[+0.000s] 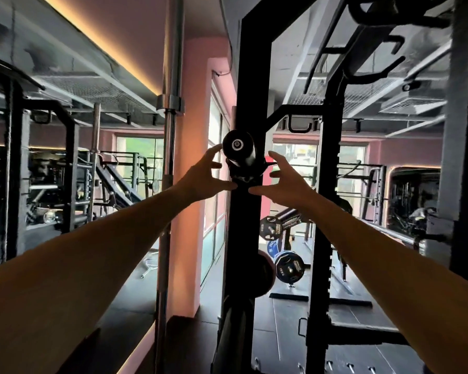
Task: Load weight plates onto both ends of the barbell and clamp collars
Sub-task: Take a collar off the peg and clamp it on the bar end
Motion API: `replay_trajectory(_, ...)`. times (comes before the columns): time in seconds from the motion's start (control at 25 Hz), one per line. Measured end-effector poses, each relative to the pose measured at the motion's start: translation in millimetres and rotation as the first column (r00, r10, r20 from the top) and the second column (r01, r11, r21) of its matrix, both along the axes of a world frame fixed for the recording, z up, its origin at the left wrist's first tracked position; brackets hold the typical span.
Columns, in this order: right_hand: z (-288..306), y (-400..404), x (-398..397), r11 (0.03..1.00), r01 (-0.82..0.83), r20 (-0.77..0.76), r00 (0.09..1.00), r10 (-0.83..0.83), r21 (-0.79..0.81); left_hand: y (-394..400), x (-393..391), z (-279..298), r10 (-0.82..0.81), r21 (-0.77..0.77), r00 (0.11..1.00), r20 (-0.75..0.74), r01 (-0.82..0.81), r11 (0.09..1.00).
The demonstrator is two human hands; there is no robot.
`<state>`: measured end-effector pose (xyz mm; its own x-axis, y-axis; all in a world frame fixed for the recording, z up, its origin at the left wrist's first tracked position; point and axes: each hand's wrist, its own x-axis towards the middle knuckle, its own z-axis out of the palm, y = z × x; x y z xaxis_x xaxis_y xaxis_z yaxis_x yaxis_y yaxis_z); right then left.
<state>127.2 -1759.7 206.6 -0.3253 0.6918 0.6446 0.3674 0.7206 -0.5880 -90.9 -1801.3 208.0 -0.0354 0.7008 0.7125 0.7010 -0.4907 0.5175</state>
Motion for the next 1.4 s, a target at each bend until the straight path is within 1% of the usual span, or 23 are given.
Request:
replay_trajectory(0.12,2.3,1.9,-14.6,0.994,-0.1,-0.089,0.991,0.096,-0.033,3.2,10.1,1.5,-0.068,-0.052,0.998,0.013,0.068,0.996)
replay_trajectory(0.32,-1.6,-22.2,-13.6,0.996,-0.071,-0.155,0.985,0.078,0.051,-20.5,14.2,-0.8,-0.106,-0.001,0.993,0.042,0.106,0.994)
replay_trajectory(0.52,-4.9,-86.7,-5.7,0.992,-0.025,-0.217,0.975,0.051,0.121,-73.0,16.5,-6.6,-0.142,0.081,0.99,0.009,0.141,0.987)
replay_trajectory(0.72,-8.2,-157.8,2.1,0.989,0.002,-0.251,0.967,0.035,0.149,-139.4,36.7,-15.4,-0.219,0.152,0.975,0.028,0.213,0.965)
replay_trajectory(0.84,-10.9,-192.4,5.9,0.991,-0.002,-0.255,0.966,0.037,0.134,-175.8,50.3,-23.1,-0.281,0.156,0.953,0.114,0.262,0.952)
replay_trajectory(0.92,-20.6,-210.9,16.3,0.995,0.0,-0.281,0.959,0.027,0.097,-196.7,65.4,-32.5,-0.318,0.153,0.938,0.139,0.297,0.943)
replay_trajectory(1.0,-36.5,-226.7,36.3,0.998,0.029,-0.281,0.96,-0.011,0.061,-213.7,85.7,-46.3,-0.357,0.111,0.919,0.165,0.343,0.933)
replay_trajectory(1.16,-60.3,-246.2,95.1,0.994,0.108,-0.213,0.971,-0.107,-0.008,-230.4,132.3,-72.1,-0.421,0.008,0.884,0.201,0.429,0.903)
replay_trajectory(1.28,-65.5,-264.7,160.5,0.986,0.161,-0.144,0.976,-0.165,-0.036,-237.8,188.7,-84.1,-0.443,-0.046,0.876,0.189,0.459,0.887)
replay_trajectory(1.4,-63.4,-289.0,244.8,0.974,0.224,-0.08,0.971,-0.226,-0.027,-243.0,263.8,-91.1,-0.53,-0.055,0.827,0.187,0.547,0.835)
